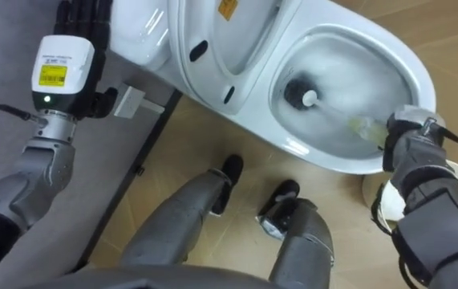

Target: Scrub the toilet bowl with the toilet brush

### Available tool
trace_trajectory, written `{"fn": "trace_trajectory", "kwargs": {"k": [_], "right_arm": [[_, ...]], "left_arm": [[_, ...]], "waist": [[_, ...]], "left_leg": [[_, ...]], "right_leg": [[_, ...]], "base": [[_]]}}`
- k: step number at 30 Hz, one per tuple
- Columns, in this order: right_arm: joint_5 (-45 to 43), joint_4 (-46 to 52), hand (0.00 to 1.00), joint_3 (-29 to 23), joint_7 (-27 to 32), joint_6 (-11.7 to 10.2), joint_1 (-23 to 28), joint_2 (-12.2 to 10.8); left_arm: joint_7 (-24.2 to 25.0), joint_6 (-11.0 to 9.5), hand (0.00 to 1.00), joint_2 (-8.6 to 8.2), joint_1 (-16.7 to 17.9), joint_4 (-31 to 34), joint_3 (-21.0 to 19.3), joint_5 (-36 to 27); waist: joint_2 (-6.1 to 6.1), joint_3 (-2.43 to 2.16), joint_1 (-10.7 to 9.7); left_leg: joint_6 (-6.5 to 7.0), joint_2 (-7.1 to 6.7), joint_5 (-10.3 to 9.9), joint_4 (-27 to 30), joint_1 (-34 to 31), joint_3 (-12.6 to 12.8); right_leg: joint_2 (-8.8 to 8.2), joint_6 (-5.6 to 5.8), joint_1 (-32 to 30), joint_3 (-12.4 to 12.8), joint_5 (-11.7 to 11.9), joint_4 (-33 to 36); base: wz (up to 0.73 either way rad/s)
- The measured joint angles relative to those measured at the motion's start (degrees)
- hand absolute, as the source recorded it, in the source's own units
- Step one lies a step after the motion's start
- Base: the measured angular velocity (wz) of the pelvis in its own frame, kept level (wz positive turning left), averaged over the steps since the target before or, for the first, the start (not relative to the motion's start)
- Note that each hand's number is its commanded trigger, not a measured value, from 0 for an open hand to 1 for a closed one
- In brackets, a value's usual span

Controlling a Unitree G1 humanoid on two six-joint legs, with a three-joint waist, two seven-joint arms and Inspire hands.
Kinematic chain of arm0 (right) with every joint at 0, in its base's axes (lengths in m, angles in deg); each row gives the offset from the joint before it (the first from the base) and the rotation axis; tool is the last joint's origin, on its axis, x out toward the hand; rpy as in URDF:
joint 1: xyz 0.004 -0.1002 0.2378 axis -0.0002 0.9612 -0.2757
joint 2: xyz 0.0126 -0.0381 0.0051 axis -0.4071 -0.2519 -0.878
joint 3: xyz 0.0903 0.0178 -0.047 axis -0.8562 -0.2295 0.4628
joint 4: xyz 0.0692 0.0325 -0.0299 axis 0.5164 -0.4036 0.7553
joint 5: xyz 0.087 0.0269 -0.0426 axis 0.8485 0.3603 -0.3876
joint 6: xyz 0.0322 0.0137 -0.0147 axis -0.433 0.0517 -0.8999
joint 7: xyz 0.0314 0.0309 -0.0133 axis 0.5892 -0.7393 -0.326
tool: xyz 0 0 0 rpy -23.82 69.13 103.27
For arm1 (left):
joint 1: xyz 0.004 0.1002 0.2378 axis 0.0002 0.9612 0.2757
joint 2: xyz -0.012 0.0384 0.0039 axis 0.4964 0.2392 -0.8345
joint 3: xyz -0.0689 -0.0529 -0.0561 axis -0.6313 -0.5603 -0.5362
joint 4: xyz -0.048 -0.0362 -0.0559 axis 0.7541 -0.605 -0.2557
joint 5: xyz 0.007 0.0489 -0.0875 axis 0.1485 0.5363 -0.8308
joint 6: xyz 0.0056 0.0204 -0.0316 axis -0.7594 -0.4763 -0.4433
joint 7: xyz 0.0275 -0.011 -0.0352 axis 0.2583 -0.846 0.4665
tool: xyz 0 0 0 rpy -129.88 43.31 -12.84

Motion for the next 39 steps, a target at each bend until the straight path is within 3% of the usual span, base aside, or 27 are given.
{"fn": "trace_trajectory", "kwargs": {"k": [4,8,14,16,21,26,36,39], "right_arm": [[-5.7,3.25,1.0,0.36,2.11,1.32,1.51,0.07],[-9.71,4.94,1.0,0.36,3.43,2.22,2.46,-0.39],[-11.5,8.56,1.0,0.26,5.69,3.86,6.65,-0.58],[-13.5,12.84,1.0,-1.12,6.59,4.52,10.7,-0.66],[-15.75,16.75,1.0,-2.38,6.77,4.59,14.1,-1.98],[-15.75,18.2,1.0,-2.36,7.24,4.55,15.16,-2.01],[-15.74,18.45,1.0,-1.89,5.19,4.6,12.42,-2.96],[-15.82,21.44,1.0,-2.05,3.12,5.84,12.56,-3.09]], "left_arm": [[-0.04,-0.32,0.0,-0.14,-0.04,0.03,0.27,-2.13],[-0.04,-0.41,0.0,-0.19,-0.55,-0.64,0.85,-4.21],[-0.22,-0.09,0.0,-1.12,0.28,-0.96,0.57,-5.61],[-0.44,-0.13,0.0,-1.28,1.16,-0.95,0.22,-6.99],[-0.61,-0.39,0.0,-1.3,3.21,-0.87,-1.05,-9.85],[-1.11,-0.9,0.0,-1.13,3.15,-0.87,-1.47,-11.65],[-2.34,-2.22,0.0,-1.01,2.42,-0.96,-1.17,-12.01],[-2.6,-2.62,0.0,-0.89,2.75,-0.83,-1.43,-11.94]], "waist": [[0.13,0.0,-0.26],[1.05,-0.1,-1.6],[1.77,-0.67,-2.88],[2.01,-1.0,-4.13],[1.42,-1.46,-5.67],[0.92,-1.54,-6.6],[-0.34,-1.09,-5.86],[-0.62,-1.15,-5.9]], "left_leg": [[-0.02,0.43,-0.02,0.59,-0.01,0.04],[0.02,0.84,-0.05,0.47,0.03,0.28],[-0.13,1.39,0.07,-0.52,0.63,0.76],[-0.12,2.0,0.06,-0.68,1.11,1.46],[-0.12,2.83,0.06,-0.96,2.41,2.96],[-0.1,2.96,0.08,-0.47,2.39,3.38],[0.18,3.83,0.14,-0.31,2.01,4.22],[0.24,3.84,0.11,-1.17,2.01,4.15]], "right_leg": [[0.7,0.06,0.71,-0.1,0.07,-0.78],[0.89,0.12,1.51,-1.15,0.0,-1.04],[1.93,-0.17,2.27,-1.0,0.6,-2.68],[2.59,-0.14,3.61,-1.54,0.7,-3.91],[2.69,-0.19,4.38,-0.92,0.74,-4.28],[2.76,-0.3,4.46,-0.9,0.73,-4.04],[3.17,-0.34,4.41,-0.91,1.61,-4.83],[3.28,-0.37,4.2,-0.77,1.64,-4.98]], "base": [[0.0],[0.13],[-0.03],[0.1],[-0.04],[-0.02],[-0.04],[0.0]]}}
